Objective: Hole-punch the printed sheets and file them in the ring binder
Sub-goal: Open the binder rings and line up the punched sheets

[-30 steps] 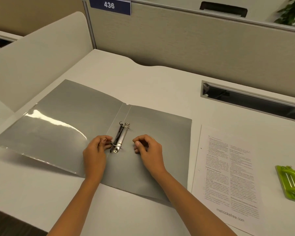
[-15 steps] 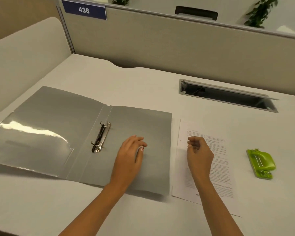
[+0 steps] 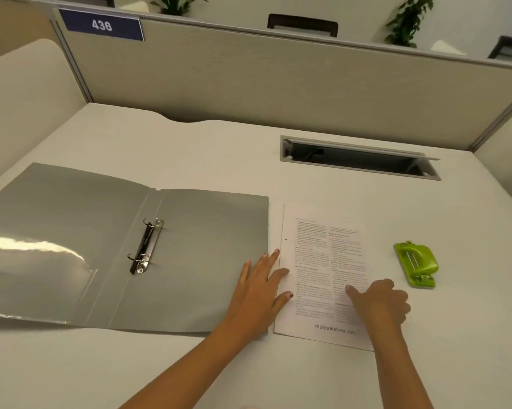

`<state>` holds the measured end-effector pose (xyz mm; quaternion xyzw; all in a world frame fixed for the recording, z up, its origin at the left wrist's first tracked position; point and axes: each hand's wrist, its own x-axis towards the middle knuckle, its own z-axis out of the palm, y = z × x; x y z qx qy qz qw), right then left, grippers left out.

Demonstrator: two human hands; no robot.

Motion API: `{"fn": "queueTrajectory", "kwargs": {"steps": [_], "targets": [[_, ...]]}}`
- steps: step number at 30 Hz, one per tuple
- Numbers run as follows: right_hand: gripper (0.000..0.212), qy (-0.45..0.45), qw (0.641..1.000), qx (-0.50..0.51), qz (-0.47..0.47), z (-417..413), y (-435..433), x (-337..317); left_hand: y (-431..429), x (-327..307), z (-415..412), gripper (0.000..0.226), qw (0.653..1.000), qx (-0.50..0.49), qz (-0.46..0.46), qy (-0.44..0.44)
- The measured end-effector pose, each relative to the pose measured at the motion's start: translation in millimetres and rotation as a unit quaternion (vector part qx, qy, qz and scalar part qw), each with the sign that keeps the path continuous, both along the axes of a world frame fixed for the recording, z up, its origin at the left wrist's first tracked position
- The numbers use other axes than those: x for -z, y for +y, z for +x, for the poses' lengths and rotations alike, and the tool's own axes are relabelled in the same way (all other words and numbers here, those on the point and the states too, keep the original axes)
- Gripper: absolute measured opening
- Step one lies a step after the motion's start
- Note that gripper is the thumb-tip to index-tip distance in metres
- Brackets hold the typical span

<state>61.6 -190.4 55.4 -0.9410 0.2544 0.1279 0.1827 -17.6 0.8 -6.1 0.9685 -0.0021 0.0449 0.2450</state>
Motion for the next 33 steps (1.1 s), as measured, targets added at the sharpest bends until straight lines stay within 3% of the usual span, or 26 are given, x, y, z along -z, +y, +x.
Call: {"fn": "queueTrajectory", "kwargs": {"steps": [5, 10, 14, 20, 26, 33], "targets": [[0.075, 0.043, 0.996, -0.052, -0.059, 1.3, 1.0, -1.9, 3.0, 2.7, 1.5, 0.056, 1.0, -0.002, -0.014, -0.014], [0.085, 0.081, 0.996, 0.03, 0.013, 12.3, -0.7, -10.7, 3.5, 1.5, 2.3, 0.056, 1.0, 0.0, -0.02, -0.015], [0.086, 0.107, 0.993, 0.033, 0.026, 15.0, -3.1, -13.2, 2.5, 1.0, 2.0, 0.056, 1.0, 0.0, -0.018, -0.012], [0.083, 0.032, 0.993, 0.038, 0.106, 12.0, -5.6, -12.6, 2.8, -0.3, 1.4, 0.056, 1.0, -0.002, -0.013, -0.01], [0.048, -0.015, 0.952, 0.016, 0.306, 6.9, -11.0, -8.2, 2.8, 0.6, 1.2, 0.057, 1.0, -0.002, -0.009, -0.009], [0.034, -0.092, 0.93, -0.065, 0.351, 5.5, -13.0, -23.2, 1.1, 0.8, 0.8, 0.057, 1.0, -0.01, -0.019, -0.018]]}}
